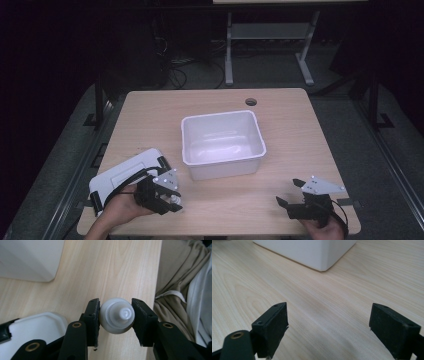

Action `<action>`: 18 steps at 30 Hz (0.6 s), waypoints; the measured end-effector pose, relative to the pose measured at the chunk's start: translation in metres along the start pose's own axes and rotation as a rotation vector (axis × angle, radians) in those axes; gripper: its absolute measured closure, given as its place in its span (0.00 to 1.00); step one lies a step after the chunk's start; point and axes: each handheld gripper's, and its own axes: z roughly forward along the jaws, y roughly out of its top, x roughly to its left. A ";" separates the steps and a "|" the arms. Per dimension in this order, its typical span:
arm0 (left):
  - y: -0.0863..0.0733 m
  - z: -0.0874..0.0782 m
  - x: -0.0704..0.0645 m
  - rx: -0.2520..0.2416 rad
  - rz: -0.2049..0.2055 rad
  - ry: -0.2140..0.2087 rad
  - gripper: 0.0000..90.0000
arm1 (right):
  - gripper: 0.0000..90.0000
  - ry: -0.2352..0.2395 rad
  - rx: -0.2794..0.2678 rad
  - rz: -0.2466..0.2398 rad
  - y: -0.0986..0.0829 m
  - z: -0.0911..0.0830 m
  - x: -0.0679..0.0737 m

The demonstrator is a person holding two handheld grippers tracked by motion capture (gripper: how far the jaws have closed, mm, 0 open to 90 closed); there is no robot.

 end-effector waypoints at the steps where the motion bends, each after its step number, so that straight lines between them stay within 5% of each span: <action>1: 0.001 -0.003 0.000 -0.003 0.002 0.001 0.66 | 0.17 -0.001 -0.001 -0.001 0.000 0.000 0.000; 18: 0.027 -0.046 0.002 -0.081 0.035 0.005 0.66 | 0.16 -0.001 -0.001 0.005 0.000 0.000 0.000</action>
